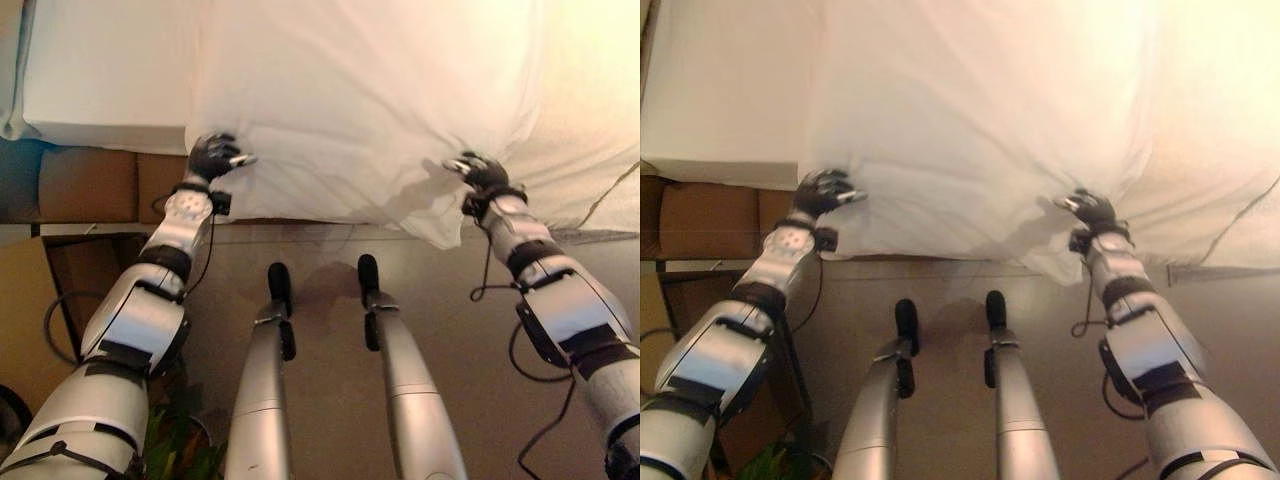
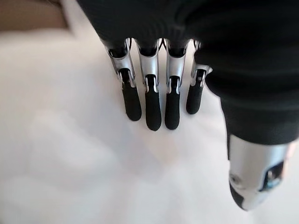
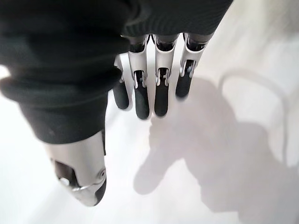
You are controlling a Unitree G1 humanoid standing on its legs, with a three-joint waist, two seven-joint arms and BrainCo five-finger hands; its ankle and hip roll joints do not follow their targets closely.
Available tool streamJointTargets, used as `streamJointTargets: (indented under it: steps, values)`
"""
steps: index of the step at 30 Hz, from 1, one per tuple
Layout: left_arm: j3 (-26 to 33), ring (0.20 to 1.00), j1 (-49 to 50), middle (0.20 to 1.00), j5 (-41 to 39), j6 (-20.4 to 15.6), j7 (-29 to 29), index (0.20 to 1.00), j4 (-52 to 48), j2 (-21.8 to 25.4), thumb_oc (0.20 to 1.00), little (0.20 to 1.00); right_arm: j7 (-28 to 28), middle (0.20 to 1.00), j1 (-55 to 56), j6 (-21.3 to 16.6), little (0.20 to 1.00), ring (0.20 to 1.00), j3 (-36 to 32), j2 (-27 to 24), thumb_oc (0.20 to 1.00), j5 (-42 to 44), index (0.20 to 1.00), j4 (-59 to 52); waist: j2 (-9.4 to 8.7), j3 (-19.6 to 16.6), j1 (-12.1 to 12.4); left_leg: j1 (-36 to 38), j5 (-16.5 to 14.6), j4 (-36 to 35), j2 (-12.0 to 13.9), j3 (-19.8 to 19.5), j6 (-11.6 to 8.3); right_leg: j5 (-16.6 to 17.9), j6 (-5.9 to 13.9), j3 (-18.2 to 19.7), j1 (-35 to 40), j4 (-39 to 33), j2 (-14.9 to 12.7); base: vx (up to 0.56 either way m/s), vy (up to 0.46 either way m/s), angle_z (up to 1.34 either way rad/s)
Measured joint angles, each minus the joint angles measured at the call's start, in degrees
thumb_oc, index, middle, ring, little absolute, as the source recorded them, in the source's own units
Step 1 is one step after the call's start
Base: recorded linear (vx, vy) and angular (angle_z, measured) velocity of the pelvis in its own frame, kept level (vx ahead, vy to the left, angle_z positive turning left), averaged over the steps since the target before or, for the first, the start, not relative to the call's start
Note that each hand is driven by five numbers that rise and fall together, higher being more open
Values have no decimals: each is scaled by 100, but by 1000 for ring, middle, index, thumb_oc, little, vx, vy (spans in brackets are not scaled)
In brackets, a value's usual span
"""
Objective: Make the bed
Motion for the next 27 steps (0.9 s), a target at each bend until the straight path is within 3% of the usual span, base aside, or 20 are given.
streamJointTargets:
  steps: [2,9,13,18,21,27]
  values:
    - [490,1000,543,1000,-151,-21,-16,1000,-77,28,1000,1000,-15,1000,505,-15,1000,1000,-502,-74,1000,51,1000,-60,0,0,1,222,35,-193,-6,9,-9,-4,-11,-14,194,-122,-8,8,-34,4]
    - [1158,1000,1924,1000,-218,-21,-112,1000,118,-40,1000,1000,11,1000,1874,-32,1000,1000,-1177,85,1000,100,1000,9,-6,-8,24,1399,277,-1162,-3,-12,-100,3,-52,-135,1239,-790,-14,48,-46,4]
    - [1459,1000,2623,1000,-318,-43,-451,1000,104,-570,1000,1000,72,1000,2567,-100,1000,1000,-1459,487,1000,101,1000,-34,21,-55,60,2611,519,-2117,9,-9,-122,134,-74,-227,2402,-1572,-14,109,-4,4]
    - [1386,1000,3755,1000,-467,-86,-1045,1000,-28,-1540,1000,1000,204,1000,3855,-226,1000,1000,-1594,1083,1000,-61,1000,-417,200,-872,177,3672,729,-3108,-1,5,-89,401,-24,-309,3586,-2763,-37,93,18,7]
    - [1416,1000,4112,1000,-477,-37,-1250,1000,113,-1779,1000,1000,247,1000,4159,-260,1000,1000,-1613,1319,1000,-164,1000,-493,223,-1124,171,4085,728,-3271,-35,-14,-87,502,6,-306,4188,-3254,-68,50,15,10]
    - [1220,1000,4507,1000,-331,227,-1482,1000,561,-2239,1000,1000,309,1000,4582,-308,1000,1000,-1494,1665,1000,-795,1000,-358,211,-1689,151,4626,552,-3282,36,-4,-158,542,-30,-275,4849,-3553,-12,85,30,-4]
